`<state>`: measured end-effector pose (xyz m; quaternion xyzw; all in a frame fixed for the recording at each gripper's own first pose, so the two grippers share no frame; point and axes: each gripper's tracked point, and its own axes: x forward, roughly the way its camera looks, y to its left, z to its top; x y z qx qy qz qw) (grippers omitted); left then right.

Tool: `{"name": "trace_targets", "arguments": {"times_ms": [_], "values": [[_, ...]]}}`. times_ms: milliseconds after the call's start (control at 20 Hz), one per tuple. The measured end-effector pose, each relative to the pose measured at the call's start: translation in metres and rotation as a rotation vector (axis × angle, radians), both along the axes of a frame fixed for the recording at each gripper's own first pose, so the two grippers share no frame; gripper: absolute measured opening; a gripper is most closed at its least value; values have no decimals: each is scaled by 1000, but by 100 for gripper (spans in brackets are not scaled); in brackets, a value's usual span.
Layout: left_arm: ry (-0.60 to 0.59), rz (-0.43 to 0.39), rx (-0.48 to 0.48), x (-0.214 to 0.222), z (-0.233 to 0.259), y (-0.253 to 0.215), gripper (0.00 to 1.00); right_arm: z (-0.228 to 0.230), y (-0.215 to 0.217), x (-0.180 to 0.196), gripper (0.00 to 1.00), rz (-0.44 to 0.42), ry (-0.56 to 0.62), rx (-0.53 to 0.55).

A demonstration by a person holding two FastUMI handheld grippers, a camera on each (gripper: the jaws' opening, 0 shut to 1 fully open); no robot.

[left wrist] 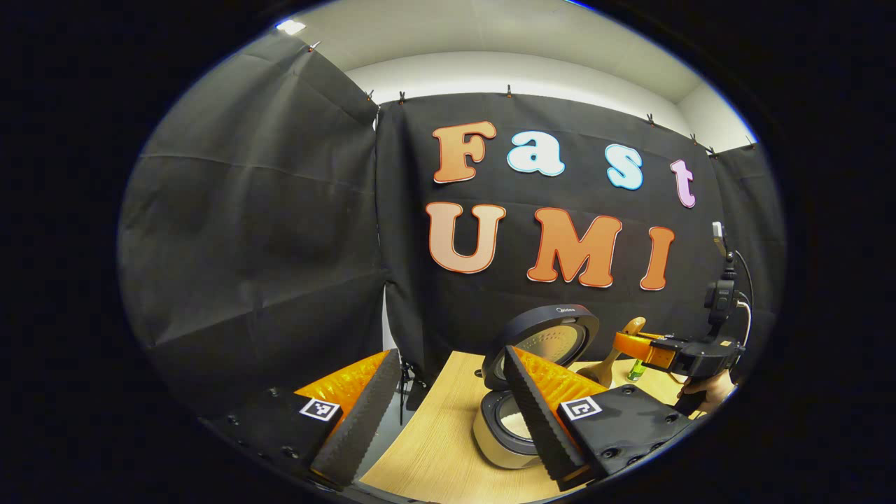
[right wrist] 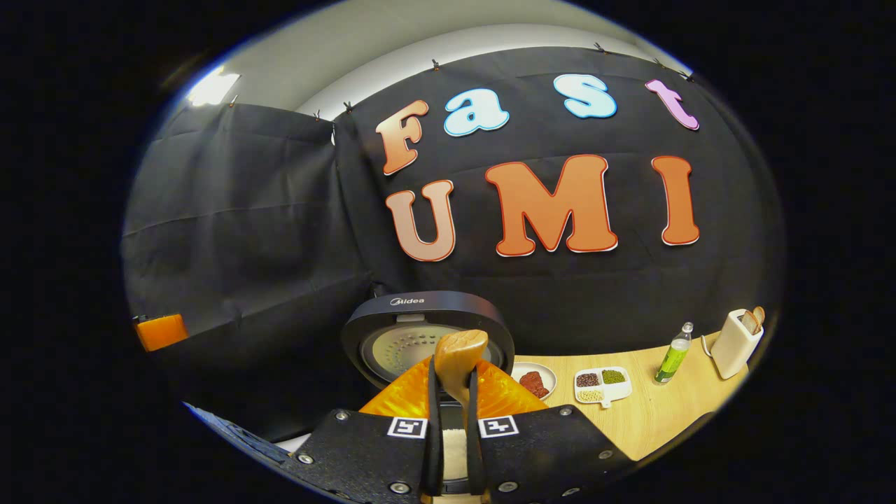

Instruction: Close the left gripper, press the button to open the rice cooker; take a wooden spoon from the chopstick holder with the right hand, scoop a spoonful of rice and pour it into the rice cooker, then put the wooden spoon back into the chopstick holder.

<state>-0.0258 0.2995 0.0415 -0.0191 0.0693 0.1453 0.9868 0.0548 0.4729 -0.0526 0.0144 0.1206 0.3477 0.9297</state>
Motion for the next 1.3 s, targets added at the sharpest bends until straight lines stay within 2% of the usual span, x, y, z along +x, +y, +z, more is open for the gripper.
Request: {"name": "trace_targets", "arguments": {"times_ms": [500,750,850,900,950,1300], "values": [[17,-2,18,0,-4,-3,99,-16,5,-10,13,61,-98,-99],[-2,-15,-8,-1,1,-9,96,-8,-10,-7,13,33,-9,-13],[-10,-22,-9,-1,3,-14,96,2,-26,-2,13,10,6,25],[-11,-23,-9,-1,3,-15,96,6,-37,0,8,-7,10,36],[-12,-23,-11,0,3,-17,96,10,-48,3,13,-25,13,47],[-23,-40,-17,10,8,-34,96,29,-139,18,13,-159,51,142]]}}
